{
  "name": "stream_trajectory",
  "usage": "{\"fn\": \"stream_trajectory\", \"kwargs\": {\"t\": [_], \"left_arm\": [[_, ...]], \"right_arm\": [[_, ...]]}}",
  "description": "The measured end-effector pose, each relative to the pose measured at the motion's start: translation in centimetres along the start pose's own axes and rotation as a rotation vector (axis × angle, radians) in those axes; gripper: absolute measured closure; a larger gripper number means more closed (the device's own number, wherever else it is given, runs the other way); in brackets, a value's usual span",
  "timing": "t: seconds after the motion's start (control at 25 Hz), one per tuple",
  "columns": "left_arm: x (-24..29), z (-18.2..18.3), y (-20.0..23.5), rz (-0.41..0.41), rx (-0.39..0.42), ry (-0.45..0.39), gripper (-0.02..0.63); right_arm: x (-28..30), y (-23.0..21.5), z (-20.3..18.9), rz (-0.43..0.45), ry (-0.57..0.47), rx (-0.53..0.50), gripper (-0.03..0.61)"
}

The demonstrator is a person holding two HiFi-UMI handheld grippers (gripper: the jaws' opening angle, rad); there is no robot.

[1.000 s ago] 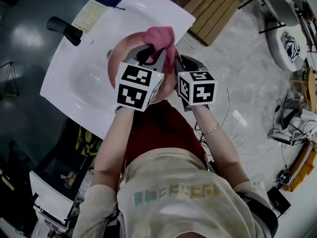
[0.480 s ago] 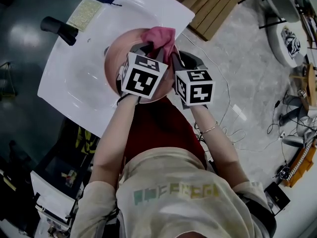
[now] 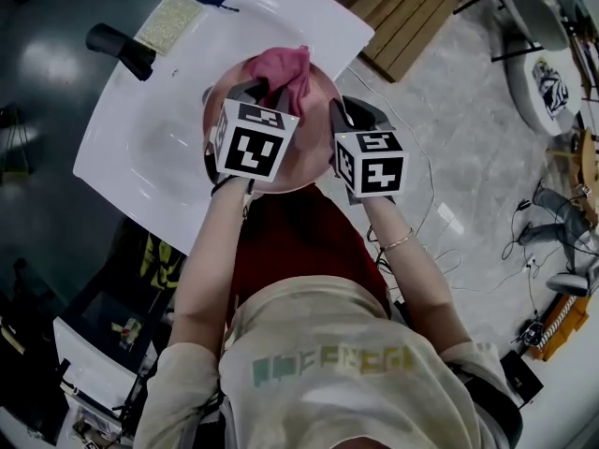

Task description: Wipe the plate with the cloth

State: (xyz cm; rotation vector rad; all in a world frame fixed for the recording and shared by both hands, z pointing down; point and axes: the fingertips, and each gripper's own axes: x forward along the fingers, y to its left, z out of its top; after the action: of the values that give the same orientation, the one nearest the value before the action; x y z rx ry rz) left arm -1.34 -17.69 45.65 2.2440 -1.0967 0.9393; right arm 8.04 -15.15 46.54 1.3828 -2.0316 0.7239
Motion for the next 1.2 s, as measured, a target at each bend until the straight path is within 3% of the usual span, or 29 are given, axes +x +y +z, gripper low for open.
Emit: {"fn": "stream_trajectory", "kwargs": {"t": [0.48, 0.76, 0.88, 1.2], "left_arm": [[-3.1, -2.5, 5.1, 0.138, -0.085, 0.013, 0.545], [-6.6, -2.3, 6.8, 0.210, -0.160, -0.069, 0.545], [-7.2, -1.4, 5.3, 0.178, -0.129, -0.085, 0.546], [-4.8, 0.5, -3.0, -0.031, -0.020, -0.066, 0.546]], "right_arm": [[0.0, 0.2, 0.0, -0.011, 0.008, -0.016, 0.517], [0.1, 0.3, 0.0, -0.015, 0.004, -0.013, 0.517], [0.1, 0.2, 0.1, -0.012, -0.002, -0.006, 0.517], [-0.4, 0.0, -0.3, -0.005, -0.012, 0.011, 0.517]]}}
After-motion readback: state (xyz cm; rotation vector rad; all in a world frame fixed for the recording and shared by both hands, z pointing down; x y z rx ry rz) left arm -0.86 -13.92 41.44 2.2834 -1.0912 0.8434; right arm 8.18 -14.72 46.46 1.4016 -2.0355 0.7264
